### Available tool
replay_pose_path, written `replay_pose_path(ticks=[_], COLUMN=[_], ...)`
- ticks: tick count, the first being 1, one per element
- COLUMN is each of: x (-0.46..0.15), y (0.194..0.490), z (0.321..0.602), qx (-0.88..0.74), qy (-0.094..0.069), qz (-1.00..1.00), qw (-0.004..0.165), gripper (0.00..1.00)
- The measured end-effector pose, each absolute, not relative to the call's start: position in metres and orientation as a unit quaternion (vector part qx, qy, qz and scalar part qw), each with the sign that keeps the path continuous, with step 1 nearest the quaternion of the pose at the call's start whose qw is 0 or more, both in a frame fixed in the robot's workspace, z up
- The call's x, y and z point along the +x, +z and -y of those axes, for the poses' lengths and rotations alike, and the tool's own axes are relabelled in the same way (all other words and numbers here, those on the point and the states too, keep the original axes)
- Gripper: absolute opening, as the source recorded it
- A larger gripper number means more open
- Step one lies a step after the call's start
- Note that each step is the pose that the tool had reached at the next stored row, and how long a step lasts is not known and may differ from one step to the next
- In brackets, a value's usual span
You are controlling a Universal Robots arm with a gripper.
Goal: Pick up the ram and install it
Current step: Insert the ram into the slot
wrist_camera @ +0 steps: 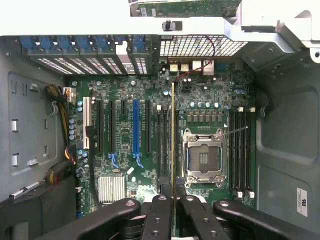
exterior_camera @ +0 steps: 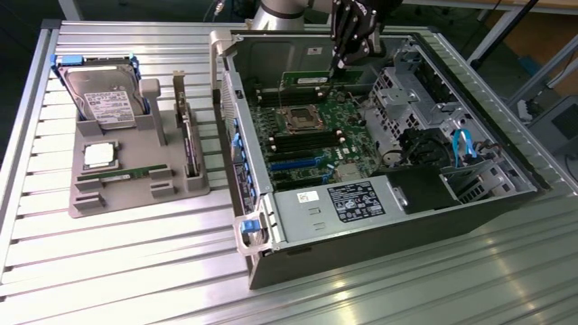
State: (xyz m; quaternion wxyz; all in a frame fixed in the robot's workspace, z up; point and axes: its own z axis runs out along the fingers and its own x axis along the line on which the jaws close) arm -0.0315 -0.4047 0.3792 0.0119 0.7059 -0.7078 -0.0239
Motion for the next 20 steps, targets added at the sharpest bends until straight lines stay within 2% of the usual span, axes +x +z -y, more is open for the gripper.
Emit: replay_pose_path(ticks=[20], x=[-0.031], y=[0.349], z=[0.405], qx=[0.706], qy=[-0.024], qz=[0.708], qw=[0.012], gripper=[0.13])
